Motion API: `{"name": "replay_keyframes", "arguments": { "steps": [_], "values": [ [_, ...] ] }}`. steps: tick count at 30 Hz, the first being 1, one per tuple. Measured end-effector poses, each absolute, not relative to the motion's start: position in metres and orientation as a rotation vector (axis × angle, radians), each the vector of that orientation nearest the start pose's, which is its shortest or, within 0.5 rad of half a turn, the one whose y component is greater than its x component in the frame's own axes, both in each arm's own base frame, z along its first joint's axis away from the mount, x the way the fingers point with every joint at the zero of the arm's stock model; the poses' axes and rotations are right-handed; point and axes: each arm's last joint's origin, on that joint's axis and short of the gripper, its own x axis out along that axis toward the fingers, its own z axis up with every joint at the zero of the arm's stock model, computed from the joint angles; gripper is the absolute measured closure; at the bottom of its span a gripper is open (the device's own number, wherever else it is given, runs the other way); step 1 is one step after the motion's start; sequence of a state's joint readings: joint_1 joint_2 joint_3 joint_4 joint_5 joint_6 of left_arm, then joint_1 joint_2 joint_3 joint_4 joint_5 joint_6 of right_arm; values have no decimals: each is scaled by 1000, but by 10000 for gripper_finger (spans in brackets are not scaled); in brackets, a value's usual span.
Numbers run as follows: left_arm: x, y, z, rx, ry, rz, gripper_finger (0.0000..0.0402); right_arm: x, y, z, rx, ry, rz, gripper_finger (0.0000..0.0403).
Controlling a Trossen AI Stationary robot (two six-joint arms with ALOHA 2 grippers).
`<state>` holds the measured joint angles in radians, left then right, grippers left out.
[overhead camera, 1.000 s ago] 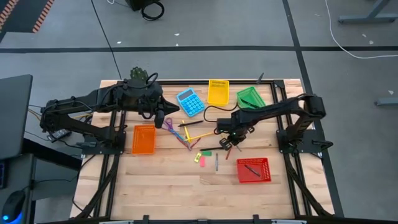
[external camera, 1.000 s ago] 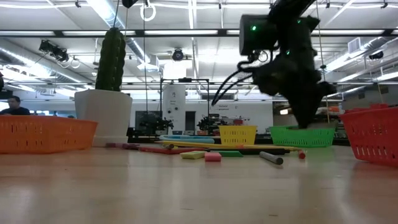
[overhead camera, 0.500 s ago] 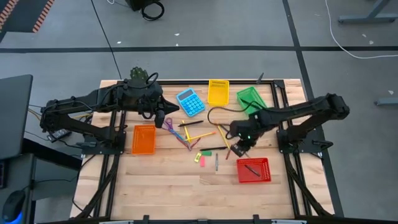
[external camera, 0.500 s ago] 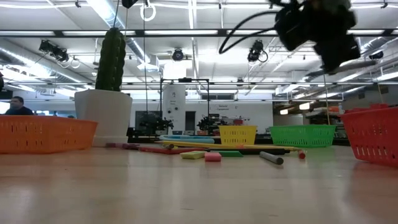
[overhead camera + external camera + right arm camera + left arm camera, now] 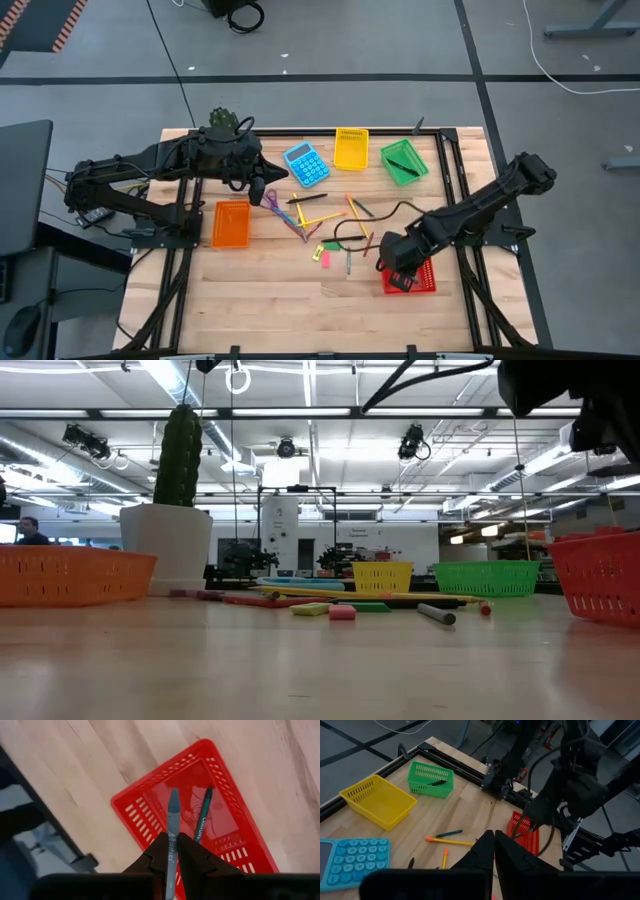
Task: Sort crayons/erasers/pens/pencils in bins
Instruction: Put the top right gray crayon into the red bin
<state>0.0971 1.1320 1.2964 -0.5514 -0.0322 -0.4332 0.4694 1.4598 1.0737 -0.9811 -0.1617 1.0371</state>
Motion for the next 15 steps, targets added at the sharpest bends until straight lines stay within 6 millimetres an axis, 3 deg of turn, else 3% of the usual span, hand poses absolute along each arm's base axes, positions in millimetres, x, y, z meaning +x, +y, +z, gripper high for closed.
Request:
{"name": "replay_keyframes", "arguments": {
  "steps": [15],
  "values": [
    [228,23,405,-441,353,209,383,246,135,192,580,1576,-328,362]
  ]
}}
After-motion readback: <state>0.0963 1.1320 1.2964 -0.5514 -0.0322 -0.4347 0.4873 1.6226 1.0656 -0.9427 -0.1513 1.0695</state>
